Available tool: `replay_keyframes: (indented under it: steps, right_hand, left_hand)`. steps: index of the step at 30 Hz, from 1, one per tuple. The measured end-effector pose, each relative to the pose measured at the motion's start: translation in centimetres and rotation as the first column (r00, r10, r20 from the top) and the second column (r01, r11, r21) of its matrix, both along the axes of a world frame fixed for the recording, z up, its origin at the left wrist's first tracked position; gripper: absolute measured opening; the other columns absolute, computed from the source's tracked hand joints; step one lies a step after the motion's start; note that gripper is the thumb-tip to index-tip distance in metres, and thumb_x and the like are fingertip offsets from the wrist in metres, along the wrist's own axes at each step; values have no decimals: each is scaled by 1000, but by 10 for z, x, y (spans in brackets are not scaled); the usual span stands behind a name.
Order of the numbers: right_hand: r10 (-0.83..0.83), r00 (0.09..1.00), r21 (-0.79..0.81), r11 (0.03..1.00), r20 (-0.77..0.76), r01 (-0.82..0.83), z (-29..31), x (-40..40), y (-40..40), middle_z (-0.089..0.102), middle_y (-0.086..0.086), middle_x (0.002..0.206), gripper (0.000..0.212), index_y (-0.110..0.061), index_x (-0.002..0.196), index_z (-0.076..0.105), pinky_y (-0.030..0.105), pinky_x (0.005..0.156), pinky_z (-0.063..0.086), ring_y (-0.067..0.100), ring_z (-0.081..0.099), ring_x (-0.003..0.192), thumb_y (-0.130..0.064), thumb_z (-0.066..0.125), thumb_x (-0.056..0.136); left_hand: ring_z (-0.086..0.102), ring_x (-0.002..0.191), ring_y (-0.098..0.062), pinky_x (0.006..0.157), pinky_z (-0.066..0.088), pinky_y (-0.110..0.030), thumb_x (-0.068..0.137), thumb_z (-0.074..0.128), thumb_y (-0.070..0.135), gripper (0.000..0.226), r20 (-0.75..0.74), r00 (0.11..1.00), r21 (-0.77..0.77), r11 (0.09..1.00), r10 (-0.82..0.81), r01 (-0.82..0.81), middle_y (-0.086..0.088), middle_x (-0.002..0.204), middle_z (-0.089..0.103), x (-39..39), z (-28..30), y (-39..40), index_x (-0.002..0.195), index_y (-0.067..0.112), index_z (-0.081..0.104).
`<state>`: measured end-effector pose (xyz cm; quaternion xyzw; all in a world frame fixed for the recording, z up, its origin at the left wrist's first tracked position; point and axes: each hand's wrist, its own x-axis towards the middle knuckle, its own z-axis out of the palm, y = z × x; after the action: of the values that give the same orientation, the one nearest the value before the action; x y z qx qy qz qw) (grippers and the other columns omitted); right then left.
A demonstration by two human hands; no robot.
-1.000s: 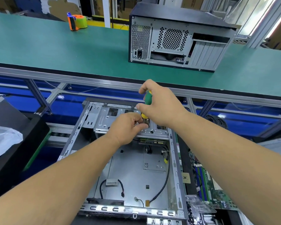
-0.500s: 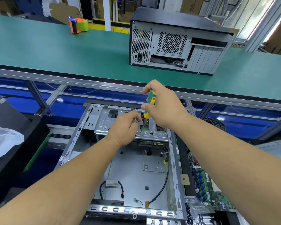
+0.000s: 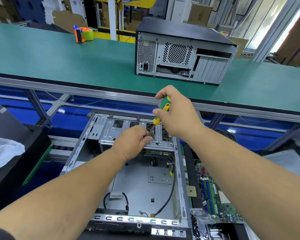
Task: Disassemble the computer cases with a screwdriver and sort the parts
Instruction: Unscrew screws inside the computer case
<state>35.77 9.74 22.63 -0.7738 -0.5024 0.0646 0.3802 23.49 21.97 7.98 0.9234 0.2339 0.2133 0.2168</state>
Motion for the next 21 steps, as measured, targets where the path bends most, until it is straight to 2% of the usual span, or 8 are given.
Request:
replay_keyframes:
  steps: [4,6,7,9,10,12,16,21]
  right_hand:
    - [-126,978,231,959,-164,162,6,1,-21,58,-5,80,25,-36,99,55,21,50,51,3,64,59,-31,78,89]
    - [-148,887,334,889,-438,313,-2,5,-38,60,3,90,27,-25,100,57,26,59,60,14,74,70,-30,81,88]
    - [-127,781,339,850,-611,403,-11,6,-46,61,9,97,31,-19,102,57,30,63,63,20,76,75,-27,82,87]
    - [-88,468,230,782,-879,579,-32,5,-63,61,18,107,38,-7,106,55,33,68,64,25,78,79,-22,83,86]
    - [-59,293,150,753,-954,641,-41,2,-72,62,19,109,38,-3,107,55,33,68,63,24,78,76,-19,83,87]
    - [19,-14,3,699,-1000,715,-62,-5,-91,62,19,113,34,2,110,58,36,66,64,28,78,76,-13,79,89]
    - [81,-338,-196,681,-938,705,-95,-25,-129,55,23,119,12,-6,109,63,43,71,65,44,73,91,-11,67,99]
    - [235,-417,-189,629,-878,754,-106,-49,-163,55,28,118,11,-6,109,59,44,63,65,49,72,83,-16,61,103]
  left_hand:
    - [47,68,-15,59,37,-32,105,54,30,26,125,983,-53,990,135,-129,5,75,51,-21,5,-22,82,19,52]
    - [42,57,-8,52,34,-26,105,47,26,28,237,894,-332,897,379,-292,6,67,49,-26,13,-43,78,23,47]
    - [38,53,-9,49,33,-27,101,45,21,27,255,792,-585,740,555,-331,5,65,46,-25,18,-52,74,24,46]
    - [27,45,-13,43,24,-27,91,40,9,25,138,613,-974,217,778,-57,1,60,34,-23,28,-70,68,20,43]
    - [21,44,-13,40,19,-25,89,38,5,26,69,594,-992,-10,802,128,1,59,28,-23,33,-79,67,19,41]
    - [18,42,-13,36,18,-23,92,34,4,27,-14,632,-920,-257,775,295,2,57,26,-27,39,-97,69,17,41]
    - [29,47,-13,38,27,-22,102,33,4,26,-43,739,-907,-335,673,253,0,63,38,-25,41,-135,84,13,51]
    - [46,54,-13,46,35,-22,107,39,5,24,-76,793,-946,-295,605,134,-4,71,53,-23,42,-165,107,6,63]
